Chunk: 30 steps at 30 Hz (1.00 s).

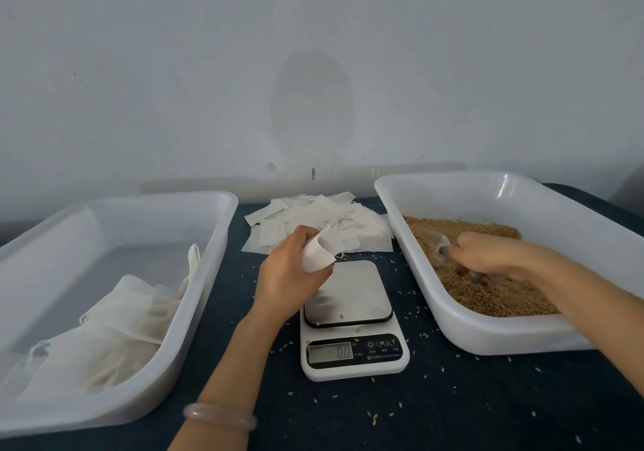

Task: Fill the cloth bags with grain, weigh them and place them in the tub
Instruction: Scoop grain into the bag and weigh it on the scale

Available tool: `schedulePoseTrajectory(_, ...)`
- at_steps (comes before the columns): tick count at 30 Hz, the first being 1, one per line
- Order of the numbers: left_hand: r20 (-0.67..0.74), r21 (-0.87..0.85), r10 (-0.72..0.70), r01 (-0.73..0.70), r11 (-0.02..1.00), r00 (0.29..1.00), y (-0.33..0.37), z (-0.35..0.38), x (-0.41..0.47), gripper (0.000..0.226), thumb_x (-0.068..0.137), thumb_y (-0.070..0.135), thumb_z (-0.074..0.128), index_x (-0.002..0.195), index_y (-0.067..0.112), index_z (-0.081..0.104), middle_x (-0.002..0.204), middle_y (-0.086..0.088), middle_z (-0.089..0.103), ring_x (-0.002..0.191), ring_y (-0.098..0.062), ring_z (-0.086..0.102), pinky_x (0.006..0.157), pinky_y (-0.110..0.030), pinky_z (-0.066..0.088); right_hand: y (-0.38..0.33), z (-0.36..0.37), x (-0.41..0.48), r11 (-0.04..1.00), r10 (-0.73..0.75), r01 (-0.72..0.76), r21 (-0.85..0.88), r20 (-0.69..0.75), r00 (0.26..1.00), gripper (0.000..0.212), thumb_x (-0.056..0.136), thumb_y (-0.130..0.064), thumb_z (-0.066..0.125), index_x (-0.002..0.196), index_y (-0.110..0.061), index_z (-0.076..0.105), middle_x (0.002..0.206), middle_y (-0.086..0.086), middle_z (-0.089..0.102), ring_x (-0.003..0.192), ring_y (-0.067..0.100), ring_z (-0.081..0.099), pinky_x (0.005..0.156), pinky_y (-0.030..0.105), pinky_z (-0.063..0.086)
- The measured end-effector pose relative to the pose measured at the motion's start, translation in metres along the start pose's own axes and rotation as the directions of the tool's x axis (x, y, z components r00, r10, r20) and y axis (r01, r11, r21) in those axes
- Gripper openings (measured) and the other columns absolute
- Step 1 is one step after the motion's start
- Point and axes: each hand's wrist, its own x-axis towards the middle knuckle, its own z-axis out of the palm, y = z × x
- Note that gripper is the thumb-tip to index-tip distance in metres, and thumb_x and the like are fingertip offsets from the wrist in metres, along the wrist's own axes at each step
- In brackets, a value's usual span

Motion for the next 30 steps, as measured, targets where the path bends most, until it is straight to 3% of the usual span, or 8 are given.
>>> schedulePoseTrajectory(3,0.001,0.003,0.005,-0.005,1.000,1.000,-0.001,0.001,0.000,0.035,0.078,0.040,0.071,0.101,0.047,0.045,0.096,0.021,0.062,0.088,-0.006,0.060,0.072,-0.033,0.052,0.003,-0.007,-0.002,0.991,0.008,-0.011,0.130,0.022,1.000,0.032,0.103,-0.031,0.046,0.098,0.000,0.054,0.067,0.005,0.054,0.035,0.007,0.046,0.039,0.018,0.041)
schedulePoseTrajectory(10,-0.019,-0.033,-0.026,0.025,0.999,0.999,0.000,-0.002,0.001,0.034,0.075,0.046,0.067,0.099,0.050,0.044,0.092,0.026,0.061,0.085,0.001,0.059,0.063,-0.022,0.044,0.002,-0.012,-0.004,0.967,-0.014,0.040,0.253,-0.102,0.995,0.041,0.102,-0.040,0.045,0.098,-0.001,0.058,0.065,0.004,0.053,0.040,0.009,0.042,0.037,0.020,0.038)
schedulePoseTrajectory(15,-0.031,-0.194,-0.057,0.050,0.980,0.998,0.004,-0.003,0.002,0.026,0.076,0.048,0.066,0.096,0.043,0.049,0.088,0.022,0.062,0.080,-0.005,0.062,0.059,-0.018,0.048,0.000,-0.020,-0.005,0.869,-0.010,0.063,0.492,-0.109,0.994,0.023,0.103,-0.029,0.047,0.102,-0.008,0.056,0.068,0.006,0.061,0.042,0.011,0.050,0.034,0.021,0.041)
schedulePoseTrajectory(19,0.006,-0.342,-0.088,0.085,0.936,0.996,0.010,-0.004,0.003,0.027,0.081,0.043,0.069,0.096,0.028,0.053,0.087,0.012,0.063,0.076,-0.018,0.063,0.060,-0.034,0.059,0.001,-0.026,-0.004,0.871,-0.049,0.113,0.478,-0.144,0.988,0.026,0.100,-0.021,0.049,0.102,0.000,0.063,0.080,0.013,0.063,0.051,0.015,0.052,0.036,0.019,0.045)
schedulePoseTrajectory(22,0.028,-0.402,-0.097,0.100,0.910,0.995,0.016,-0.005,0.003,0.035,0.077,0.044,0.069,0.101,0.021,0.055,0.086,0.006,0.063,0.079,-0.025,0.063,0.054,-0.034,0.059,-0.004,-0.027,-0.007,0.848,-0.150,0.215,0.484,-0.170,0.974,0.025,0.094,-0.028,0.057,0.102,-0.008,0.068,0.071,0.004,0.065,0.047,0.011,0.049,0.038,0.019,0.042)
schedulePoseTrajectory(25,0.054,-0.382,-0.077,0.092,0.920,0.996,0.018,-0.005,0.002,0.035,0.079,0.041,0.070,0.102,0.019,0.055,0.086,0.010,0.063,0.076,-0.019,0.063,0.054,-0.039,0.057,-0.011,-0.027,-0.013,0.835,-0.300,0.339,0.433,-0.158,0.941,0.040,0.075,-0.050,0.058,0.099,-0.021,0.073,0.073,-0.001,0.066,0.056,0.010,0.052,0.047,0.021,0.042)
schedulePoseTrajectory(30,0.070,-0.331,-0.111,0.128,0.935,0.991,0.012,-0.005,0.003,0.028,0.084,0.031,0.073,0.105,0.022,0.057,0.090,0.007,0.065,0.077,-0.014,0.062,0.059,-0.042,0.058,-0.028,-0.028,-0.019,0.780,-0.496,0.442,0.443,0.006,0.869,0.040,0.069,-0.058,0.065,0.094,-0.030,0.078,0.064,0.000,0.062,0.049,0.010,0.047,0.045,0.020,0.037)
